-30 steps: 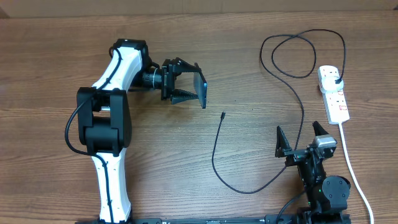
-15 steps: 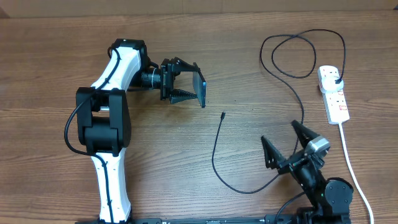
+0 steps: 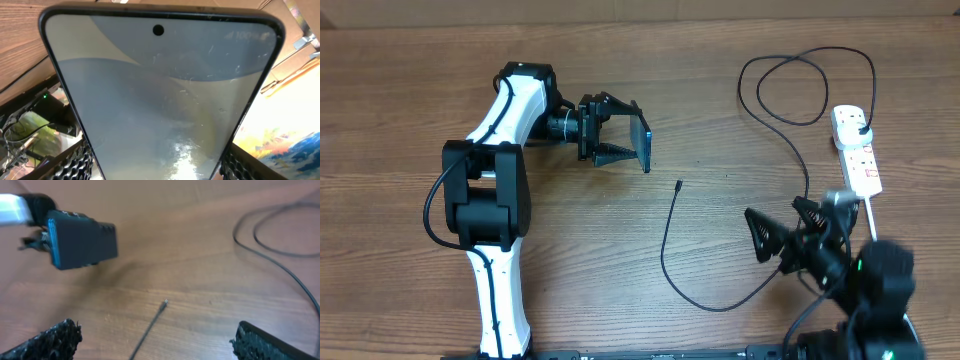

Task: Plug charger to phone and switch on socket
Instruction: 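Move the right gripper toward the cable connector near the phone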

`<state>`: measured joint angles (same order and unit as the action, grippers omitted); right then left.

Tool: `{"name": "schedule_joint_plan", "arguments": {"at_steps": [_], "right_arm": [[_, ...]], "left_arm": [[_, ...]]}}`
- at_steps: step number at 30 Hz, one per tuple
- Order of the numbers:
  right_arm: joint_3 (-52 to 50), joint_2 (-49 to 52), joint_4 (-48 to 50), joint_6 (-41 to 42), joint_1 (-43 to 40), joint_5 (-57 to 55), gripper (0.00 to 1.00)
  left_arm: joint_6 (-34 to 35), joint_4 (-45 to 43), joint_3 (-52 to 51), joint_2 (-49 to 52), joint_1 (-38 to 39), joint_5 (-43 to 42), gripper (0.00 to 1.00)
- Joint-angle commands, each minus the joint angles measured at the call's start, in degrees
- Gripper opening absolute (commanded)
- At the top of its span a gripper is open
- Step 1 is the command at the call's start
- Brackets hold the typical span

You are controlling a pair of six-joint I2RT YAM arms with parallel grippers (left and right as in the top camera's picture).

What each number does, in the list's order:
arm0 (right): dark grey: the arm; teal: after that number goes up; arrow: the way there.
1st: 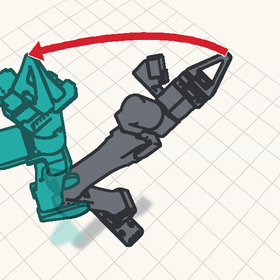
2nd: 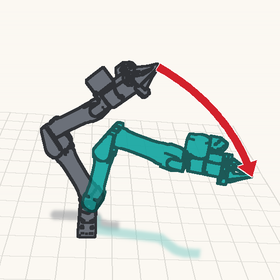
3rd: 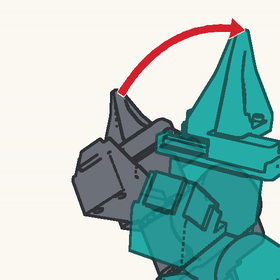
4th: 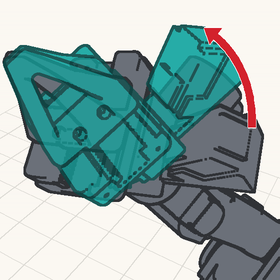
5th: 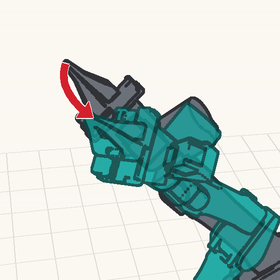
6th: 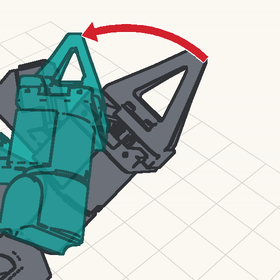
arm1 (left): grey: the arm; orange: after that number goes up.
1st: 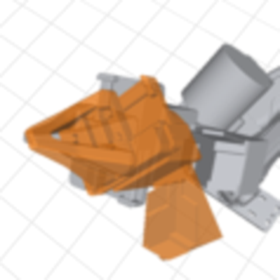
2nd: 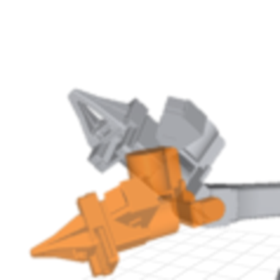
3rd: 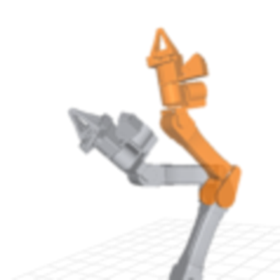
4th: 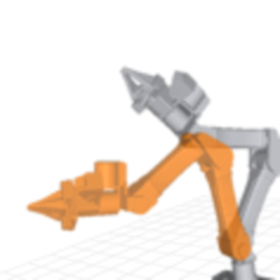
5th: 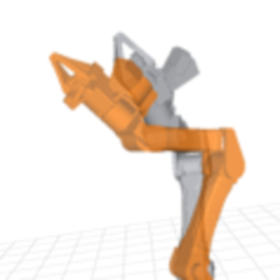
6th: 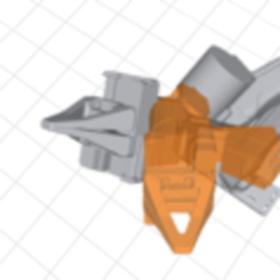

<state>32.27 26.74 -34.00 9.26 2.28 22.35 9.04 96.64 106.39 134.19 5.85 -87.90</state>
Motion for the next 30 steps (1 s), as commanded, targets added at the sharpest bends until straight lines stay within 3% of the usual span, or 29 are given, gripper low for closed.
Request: {"name": "schedule_joint_plan", "arguments": {"at_steps": [1,6,10,13,17,23,26,30], "right_arm": [[9.77,12.09,-5.03,-2.05,0.31,0.33,1.00],[14.60,24.26,-3.96,-1.66,0.33,28.57,1.00],[14.82,29.92,-0.15,-3.54,0.35,35.50,1.00],[16.92,32.00,-4.74,-3.52,0.79,26.91,1.00],[23.15,32.54,-17.57,-2.80,5.18,0.07,1.00],[32.87,32.54,-28.61,7.13,16.22,-26.08,1.00],[34.71,33.09,-30.25,10.08,21.62,-29.11,1.00],[34.84,33.44,-23.96,10.16,28.13,-19.17,1.00]], "left_arm": [[0.44,0.26,0.07,-0.17,-0.24,-2.78,0.70],[0.44,0.26,0.07,-0.17,-0.24,-2.78,0.69],[1.31,0.26,0.07,-0.17,-0.22,-2.78,0.70],[1.29,0.26,0.07,-0.17,-0.24,-2.78,0.70],[1.49,0.26,0.07,-0.17,-0.24,-2.78,0.70],[1.46,0.24,0.07,-0.17,-0.22,-2.78,0.70],[1.44,0.24,0.07,-0.17,-0.22,-2.78,0.70],[1.42,0.24,0.07,-0.17,-0.22,-2.78,0.70]]}}
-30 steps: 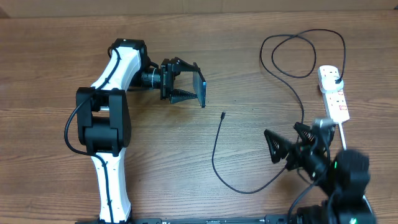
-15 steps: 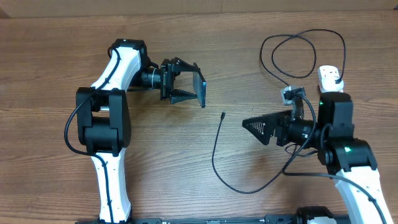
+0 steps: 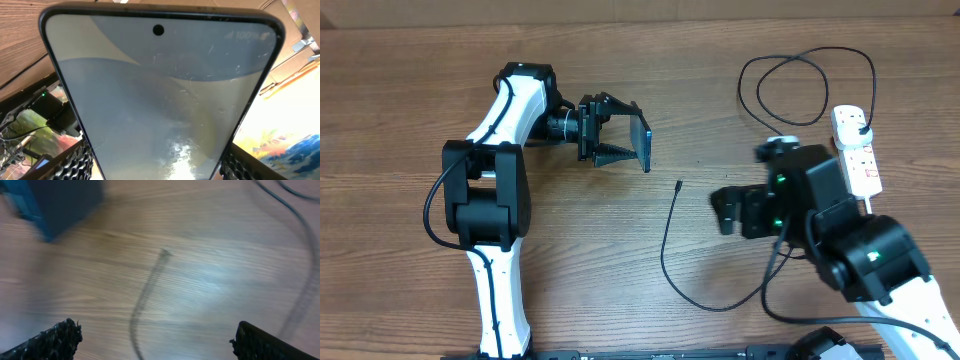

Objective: Plug charger to phone and switch on socket

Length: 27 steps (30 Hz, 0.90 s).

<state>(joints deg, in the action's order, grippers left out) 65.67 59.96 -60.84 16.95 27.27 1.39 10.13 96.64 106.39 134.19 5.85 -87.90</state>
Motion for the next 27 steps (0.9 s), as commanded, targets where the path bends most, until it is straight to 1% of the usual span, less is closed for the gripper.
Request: {"name": "schedule_joint_plan", "arguments": {"at_steps": [1,3,7,9,11,13,16,18,23,27], "right_arm": [[1.42,0.26,6.73,2.40,4.26,3.50,1.00],[1.95,0.87,11.32,2.54,5.42,3.63,1.00],[5.27,4.57,11.02,2.80,6.86,0.57,1.00],[8.94,9.44,9.16,3.61,8.24,0.09,0.98],[12.00,14.05,7.67,5.77,10.01,-3.43,0.96],[14.71,18.73,7.61,7.78,12.39,-7.93,0.90],[19.71,25.62,7.82,9.90,16.44,-12.94,0.90],[21.77,28.22,7.52,11.58,18.08,-16.00,0.90],[22.86,29.64,7.34,15.69,19.93,-21.44,0.89],[22.80,29.77,7.87,16.17,19.93,-23.69,0.77]], "left_arm": [[0.31,0.26,0.07,-0.17,-0.22,-2.78,0.69],[0.31,0.26,0.07,-0.17,-0.22,-2.78,0.70],[0.20,0.26,0.07,-0.17,-0.22,-2.78,0.69],[0.20,0.24,0.07,-0.17,-0.22,-2.78,0.69],[0.17,0.26,0.07,-0.17,-0.22,-2.75,0.69],[0.20,0.26,0.07,-0.17,-0.22,-2.75,0.69],[0.17,0.26,0.07,-0.17,-0.15,-2.73,0.69],[0.20,0.24,0.07,-0.17,-0.15,-2.73,0.69],[0.42,0.24,0.07,-0.17,-0.15,-2.73,0.69],[0.42,0.26,0.07,-0.17,-0.15,-2.75,0.69]]}}
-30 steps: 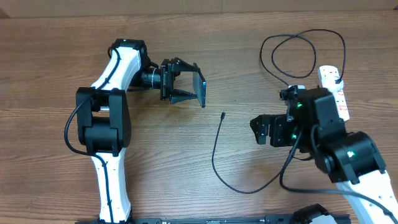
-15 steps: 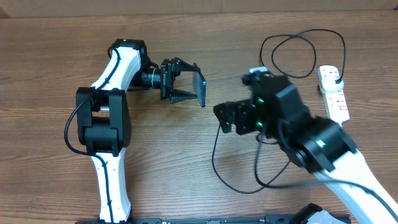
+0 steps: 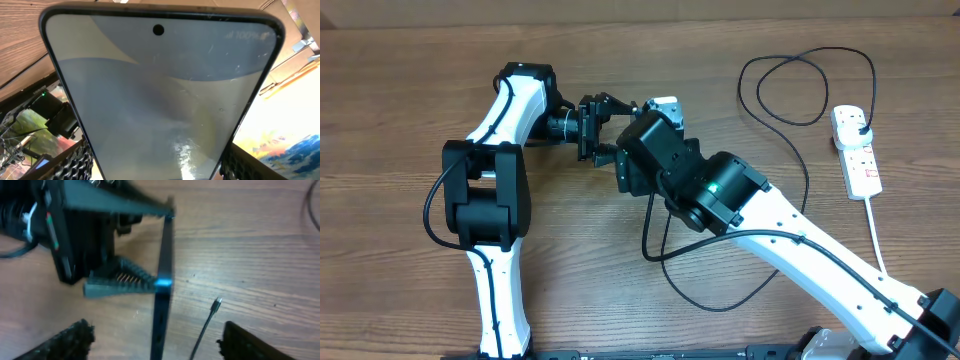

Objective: Plug charger to phone and switch on socket

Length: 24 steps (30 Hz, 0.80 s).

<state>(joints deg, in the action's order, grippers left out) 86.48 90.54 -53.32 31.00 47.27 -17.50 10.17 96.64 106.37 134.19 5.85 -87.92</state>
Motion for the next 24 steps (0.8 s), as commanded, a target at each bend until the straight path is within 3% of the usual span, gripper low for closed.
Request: {"name": "schedule_joint_plan", "arguments": {"at_steps": [1,4,18,24], "right_arm": [[1.99,-0.81,0.68,2.25,-0.07,-5.35,0.74],[1.99,-0.79,2.27,2.21,-0.07,-5.53,0.65],[1.99,3.06,2.69,3.08,0.02,-5.40,0.59],[1.99,3.21,3.19,3.08,-0.09,-5.62,0.49]], "left_arm": [[0.37,0.24,0.09,-0.17,-0.15,-2.71,0.69],[0.39,0.26,0.09,-0.17,-0.15,-2.71,0.69],[0.52,0.24,0.09,-0.17,-0.15,-2.71,0.69],[0.55,0.24,0.09,-0.17,-0.15,-2.73,0.69]]}}
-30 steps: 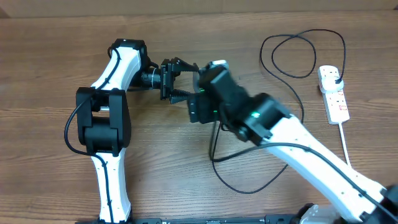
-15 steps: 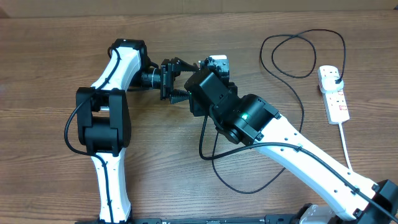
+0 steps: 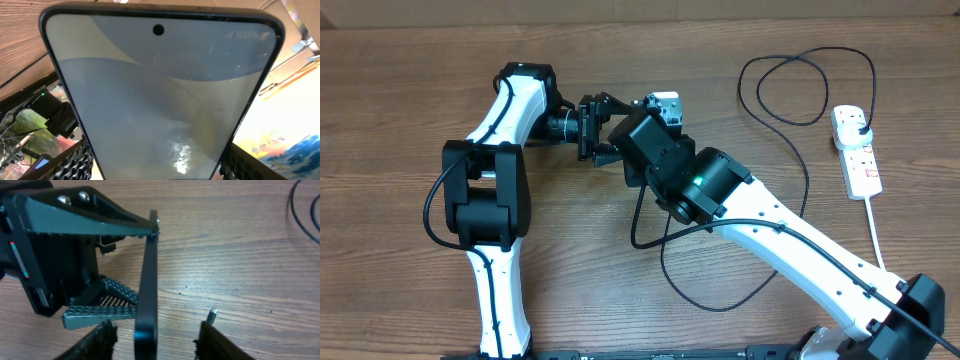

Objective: Plug charger to phone and switch on socket

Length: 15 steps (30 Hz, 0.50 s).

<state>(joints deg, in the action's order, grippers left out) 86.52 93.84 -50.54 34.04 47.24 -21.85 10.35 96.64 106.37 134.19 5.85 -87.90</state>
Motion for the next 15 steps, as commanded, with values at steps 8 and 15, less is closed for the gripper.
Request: {"name": "schedule_joint_plan", "arguments": {"at_steps": [8,15], "right_arm": [[1.95,0.04,0.68,0.04,-0.04,-1.29,0.43],[1.95,0.74,1.44,0.04,-0.04,-1.29,0.41]], "left_arm": [[0.39,0.24,0.09,-0.17,-0.15,-2.73,0.69],[0.37,0.26,0.09,-0.17,-0.15,-2.73,0.69]]}}
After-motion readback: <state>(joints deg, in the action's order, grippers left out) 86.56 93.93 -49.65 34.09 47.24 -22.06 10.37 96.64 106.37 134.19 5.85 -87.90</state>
